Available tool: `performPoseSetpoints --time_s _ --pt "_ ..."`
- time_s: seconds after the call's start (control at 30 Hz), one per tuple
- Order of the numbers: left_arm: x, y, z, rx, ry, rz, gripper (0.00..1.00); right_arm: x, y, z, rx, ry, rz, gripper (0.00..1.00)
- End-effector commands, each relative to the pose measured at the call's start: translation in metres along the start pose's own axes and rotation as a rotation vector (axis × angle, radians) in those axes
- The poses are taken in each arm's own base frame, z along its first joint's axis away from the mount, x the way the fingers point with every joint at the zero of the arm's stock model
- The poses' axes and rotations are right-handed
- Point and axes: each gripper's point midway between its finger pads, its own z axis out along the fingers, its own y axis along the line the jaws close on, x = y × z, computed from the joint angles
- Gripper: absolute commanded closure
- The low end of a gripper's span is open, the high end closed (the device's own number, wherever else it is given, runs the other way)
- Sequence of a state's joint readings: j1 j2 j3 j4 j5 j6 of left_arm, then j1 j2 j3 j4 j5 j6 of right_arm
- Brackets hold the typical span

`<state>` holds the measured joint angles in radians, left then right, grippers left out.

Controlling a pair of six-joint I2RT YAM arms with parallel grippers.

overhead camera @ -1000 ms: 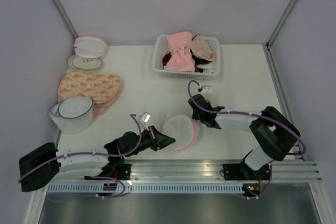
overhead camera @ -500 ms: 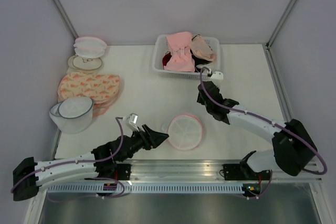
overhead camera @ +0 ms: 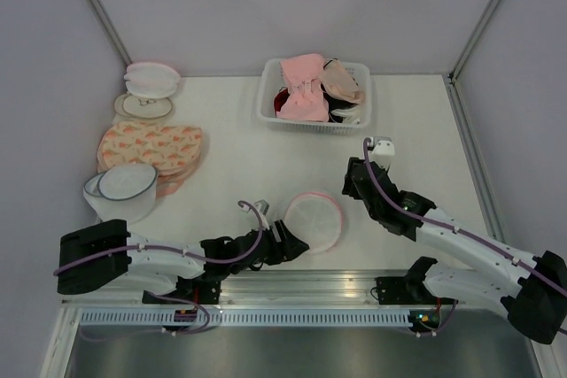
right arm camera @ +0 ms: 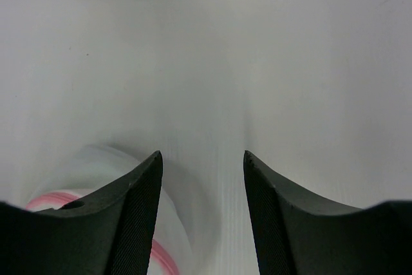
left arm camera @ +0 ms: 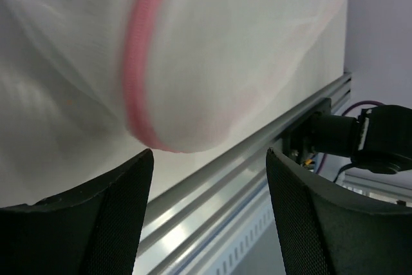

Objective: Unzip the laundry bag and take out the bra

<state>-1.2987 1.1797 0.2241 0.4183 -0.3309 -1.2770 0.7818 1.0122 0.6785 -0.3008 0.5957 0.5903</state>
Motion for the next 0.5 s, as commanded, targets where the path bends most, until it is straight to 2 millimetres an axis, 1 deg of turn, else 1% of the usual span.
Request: performPoseSetpoints --time_s 0.0,0.03,0.07,0.1,0.17,0.2,0.3,0.37,0.4,0.43,0.47 --pt "-0.002 -0.061 0.001 0.134 -0.029 -0.137 0.24 0.013 -0.016 -0.006 0.04 0.022 -0.017 0.41" --pt "-0.004 -0.062 0.002 0.124 -0.051 -0.141 0.24 0.014 -0.016 -0.007 0.038 0.024 -0.016 0.41" --pt "-0.002 -0.069 0.003 0.129 -0.049 -0.144 0.23 0.014 -0.016 -0.008 0.034 0.025 -0.015 0.41" --pt "0.001 -0.063 0.007 0.104 -0.043 -0.139 0.23 0.017 -0.016 -0.008 0.027 0.032 -0.009 0.41" --pt "0.001 -0.062 0.013 0.091 -0.051 -0.151 0.23 0.019 -0.015 -0.01 0.015 0.038 0.0 0.42" --pt "0.006 -0.052 0.018 0.055 -0.048 -0.14 0.23 0.022 -0.016 -0.011 0.012 0.046 0.003 0.43" --pt "0.012 -0.042 0.026 0.013 -0.037 -0.151 0.23 0.025 -0.015 -0.017 -0.001 0.052 0.008 0.43" --pt "0.02 -0.044 0.026 0.02 0.002 -0.175 0.24 0.025 -0.017 -0.022 -0.004 0.052 0.009 0.43" --pt "0.023 -0.046 0.025 0.016 0.016 -0.184 0.25 0.028 -0.02 -0.024 -0.001 0.06 0.003 0.43" --pt "0.024 -0.043 0.022 -0.007 0.019 -0.173 0.25 0.028 -0.022 -0.025 0.005 0.057 0.001 0.42" --pt "0.027 -0.051 0.019 -0.004 0.022 -0.161 0.25 0.026 -0.024 -0.027 0.003 0.051 0.006 0.42"
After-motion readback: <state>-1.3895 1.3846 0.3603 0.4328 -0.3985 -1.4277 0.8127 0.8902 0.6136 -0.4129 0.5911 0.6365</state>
